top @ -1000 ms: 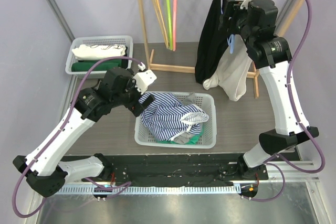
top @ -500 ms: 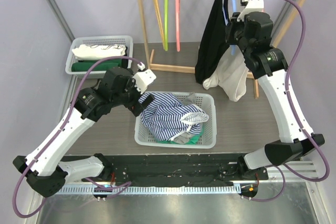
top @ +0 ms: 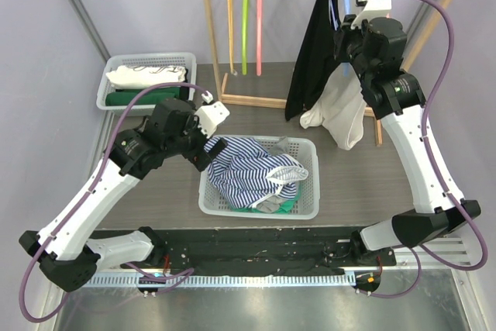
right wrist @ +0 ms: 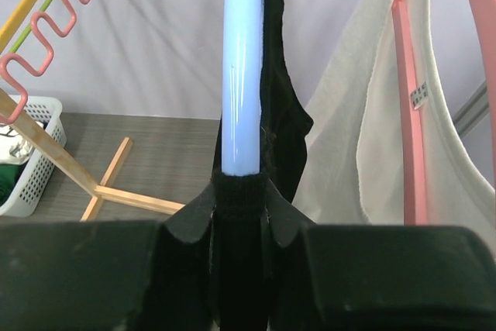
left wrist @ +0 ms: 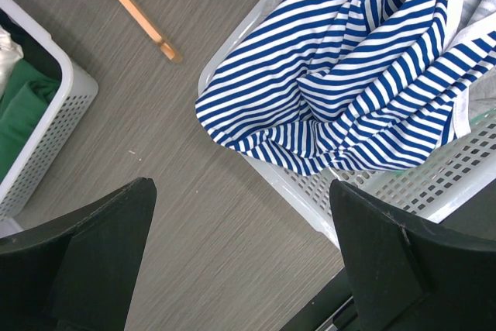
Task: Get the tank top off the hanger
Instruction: Pick up the hanger from the clothesline.
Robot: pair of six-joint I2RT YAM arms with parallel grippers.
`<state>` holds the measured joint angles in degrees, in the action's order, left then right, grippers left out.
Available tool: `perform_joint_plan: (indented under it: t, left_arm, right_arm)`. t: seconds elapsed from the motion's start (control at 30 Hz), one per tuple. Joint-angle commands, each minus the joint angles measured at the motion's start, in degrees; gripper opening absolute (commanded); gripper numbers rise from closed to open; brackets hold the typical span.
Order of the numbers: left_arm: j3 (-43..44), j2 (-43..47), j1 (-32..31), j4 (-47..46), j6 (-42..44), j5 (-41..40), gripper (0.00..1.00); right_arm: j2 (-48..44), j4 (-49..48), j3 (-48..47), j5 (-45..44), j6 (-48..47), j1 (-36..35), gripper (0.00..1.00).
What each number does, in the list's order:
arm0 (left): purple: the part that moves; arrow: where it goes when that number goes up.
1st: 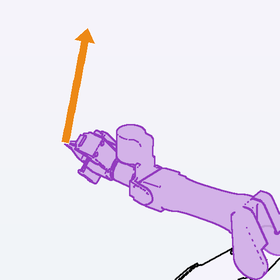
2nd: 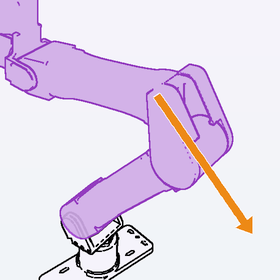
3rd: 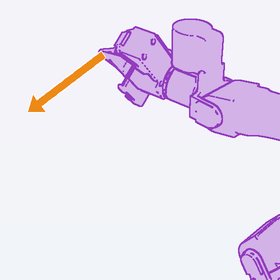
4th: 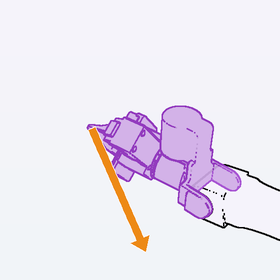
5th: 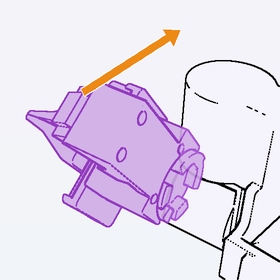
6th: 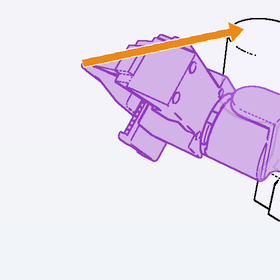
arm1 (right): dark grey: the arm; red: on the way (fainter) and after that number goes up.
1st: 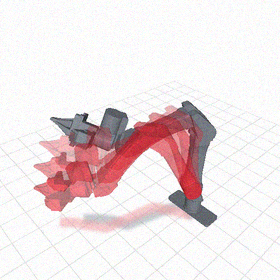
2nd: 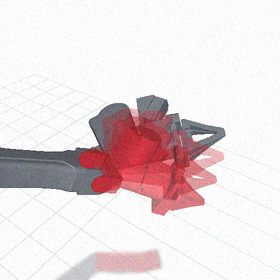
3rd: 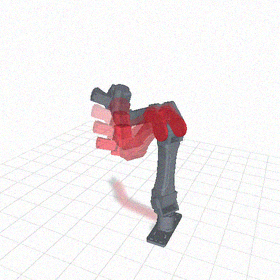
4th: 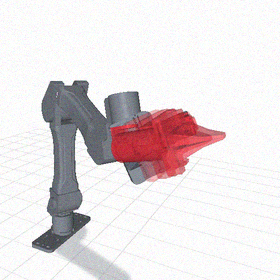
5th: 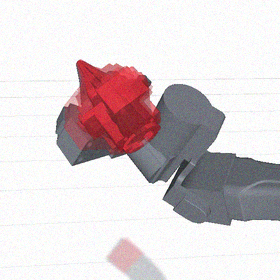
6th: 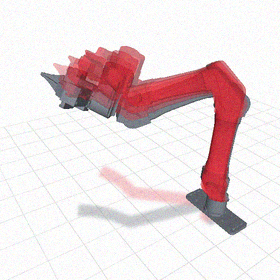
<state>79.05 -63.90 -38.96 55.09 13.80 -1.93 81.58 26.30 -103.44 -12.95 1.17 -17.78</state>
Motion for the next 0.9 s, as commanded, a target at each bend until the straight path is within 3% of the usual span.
perform_joint_plan:
  t: [0.0,0.23,0.4,0.63,0.87]
  left_arm:
    - [0.14,1.32,0.38,-2.18,0.08,-0.79,1.0]
    - [0.14,2.11,0.29,-3.41,-0.18,-2.46,1.0]
    - [0.67,2.55,0.29,-2.8,0.26,-2.19,1.0]
    - [-0.82,3.17,0.38,-3.67,0.52,-2.46,1.0]
    - [-1.09,3.25,0.46,-4.29,0.44,-3.25,1.0]
  right_arm:
    - [-5.72,-7.59,1.3,2.74,1.1,-0.15,0.01]
    - [-13.46,5.41,3.33,15.64,7.7,-0.15,0.01]
    - [-20.56,11.74,2.45,20.24,9.81,-0.15,0.01]
    - [-27.87,16.32,-2.45,25.51,13.68,-0.15,0.01]
    - [-29.11,19.48,-8.97,34.21,15.97,-0.15,0.01]
